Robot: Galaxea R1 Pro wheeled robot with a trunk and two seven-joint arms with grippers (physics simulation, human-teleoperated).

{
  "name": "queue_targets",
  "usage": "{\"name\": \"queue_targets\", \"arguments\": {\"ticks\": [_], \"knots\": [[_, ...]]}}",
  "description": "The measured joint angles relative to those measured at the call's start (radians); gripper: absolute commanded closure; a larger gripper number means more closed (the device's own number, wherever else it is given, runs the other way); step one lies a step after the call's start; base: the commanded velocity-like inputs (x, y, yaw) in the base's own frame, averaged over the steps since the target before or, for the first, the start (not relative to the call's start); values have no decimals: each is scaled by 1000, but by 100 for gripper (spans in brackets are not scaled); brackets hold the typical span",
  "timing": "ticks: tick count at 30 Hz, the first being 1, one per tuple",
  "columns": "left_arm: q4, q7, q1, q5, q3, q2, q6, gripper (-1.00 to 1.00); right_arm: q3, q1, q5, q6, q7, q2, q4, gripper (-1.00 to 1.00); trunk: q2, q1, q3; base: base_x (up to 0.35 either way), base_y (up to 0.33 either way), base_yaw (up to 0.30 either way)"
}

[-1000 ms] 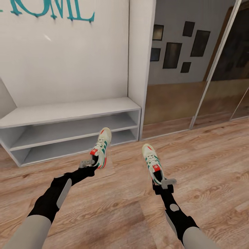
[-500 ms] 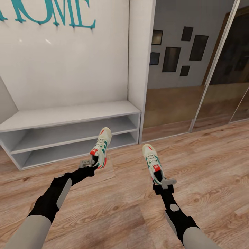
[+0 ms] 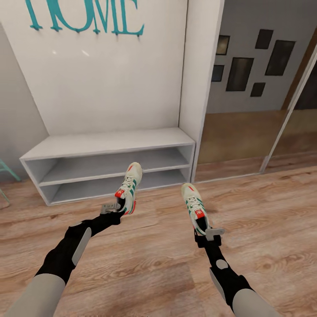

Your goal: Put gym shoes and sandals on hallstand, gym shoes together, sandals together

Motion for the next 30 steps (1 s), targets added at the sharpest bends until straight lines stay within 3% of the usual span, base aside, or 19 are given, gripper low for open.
{"name": "queue_targets", "arguments": {"ticks": [8, 13, 30], "knots": [[-1, 0, 0, -2, 0, -1, -1, 100, 0, 0, 0, 0, 0, -1, 0, 100, 0, 0, -4, 0, 0, 290], [-1, 0, 0, -3, 0, -1, -2, 100, 0, 0, 0, 0, 0, -1, 0, 100, -35, 19, -22, 0, 0, 290], [-1, 0, 0, -2, 1, 0, -1, 100, -2, 0, 0, 0, 0, -1, 1, 100, -35, 19, -30, 0, 0, 290]]}}
